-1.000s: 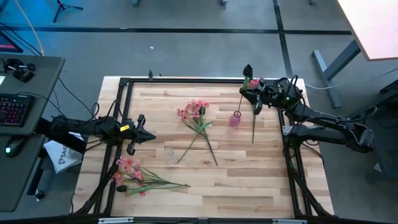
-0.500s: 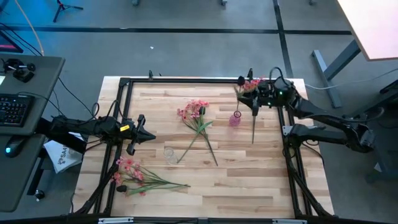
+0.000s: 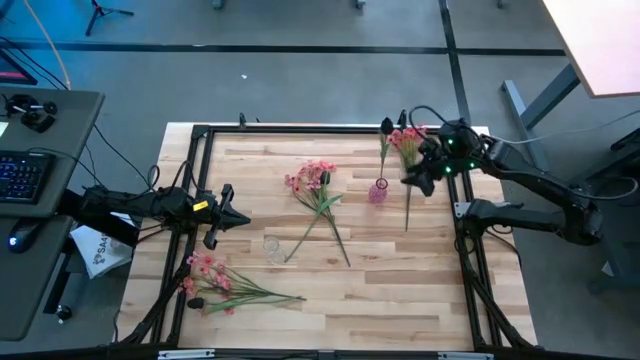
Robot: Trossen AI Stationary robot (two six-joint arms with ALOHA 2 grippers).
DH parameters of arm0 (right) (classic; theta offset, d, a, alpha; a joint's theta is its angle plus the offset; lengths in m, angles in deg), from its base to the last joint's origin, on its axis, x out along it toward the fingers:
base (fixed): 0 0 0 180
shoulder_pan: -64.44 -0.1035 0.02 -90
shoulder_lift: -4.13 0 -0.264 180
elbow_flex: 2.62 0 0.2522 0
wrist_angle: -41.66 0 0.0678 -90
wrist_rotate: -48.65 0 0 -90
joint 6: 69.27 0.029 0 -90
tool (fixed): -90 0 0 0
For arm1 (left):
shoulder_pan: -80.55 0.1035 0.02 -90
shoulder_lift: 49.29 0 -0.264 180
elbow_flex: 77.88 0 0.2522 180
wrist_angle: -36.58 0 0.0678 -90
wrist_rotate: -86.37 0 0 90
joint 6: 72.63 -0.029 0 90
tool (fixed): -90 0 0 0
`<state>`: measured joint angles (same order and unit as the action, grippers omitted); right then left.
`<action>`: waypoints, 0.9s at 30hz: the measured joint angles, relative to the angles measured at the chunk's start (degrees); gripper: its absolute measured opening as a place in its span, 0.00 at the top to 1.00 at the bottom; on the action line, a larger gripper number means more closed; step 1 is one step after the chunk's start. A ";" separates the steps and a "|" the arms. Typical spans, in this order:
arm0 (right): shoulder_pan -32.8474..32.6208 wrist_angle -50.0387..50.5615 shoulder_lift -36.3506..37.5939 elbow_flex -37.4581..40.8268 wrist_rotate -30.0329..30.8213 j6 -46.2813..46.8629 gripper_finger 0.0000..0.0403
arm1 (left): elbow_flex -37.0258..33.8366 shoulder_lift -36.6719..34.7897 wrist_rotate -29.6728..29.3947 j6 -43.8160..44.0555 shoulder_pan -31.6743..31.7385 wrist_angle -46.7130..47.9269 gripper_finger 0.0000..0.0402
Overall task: Sort flowers into vase by color
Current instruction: Put the center black tulip into the pink vase
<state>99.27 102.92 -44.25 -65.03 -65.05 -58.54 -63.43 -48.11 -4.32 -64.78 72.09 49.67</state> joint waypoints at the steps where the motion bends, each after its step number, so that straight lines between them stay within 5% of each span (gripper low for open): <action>1: -0.46 2.38 0.00 0.02 -1.83 2.60 0.41 | 0.00 0.01 0.00 0.00 -0.01 -0.02 1.00; 5: -5.72 4.94 -0.03 2.32 -8.34 15.76 0.41 | 0.00 0.01 0.00 0.00 0.01 0.00 1.00; 8: -14.09 2.49 -0.04 4.25 -7.47 27.37 0.42 | 0.00 0.01 0.00 0.00 0.01 0.00 1.00; 12: -28.82 -10.90 -1.19 7.10 1.36 45.42 0.43 | 0.00 0.01 0.00 0.00 0.01 0.00 1.00; 18: -44.80 -32.96 -13.52 7.20 24.05 69.50 0.44 | 0.00 0.01 0.00 -0.02 0.01 -0.02 1.00; 21: -47.55 -38.52 -23.66 4.09 29.69 76.59 0.44 | 0.00 0.01 0.00 0.00 -0.01 -0.01 1.00; 27: -44.07 -35.92 -42.00 -8.71 30.43 80.88 0.44 | 0.00 0.01 0.00 0.00 0.00 0.00 1.00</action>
<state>55.20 67.01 -86.25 -73.74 -34.62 22.34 -63.43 -48.10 -4.32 -64.78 72.10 49.67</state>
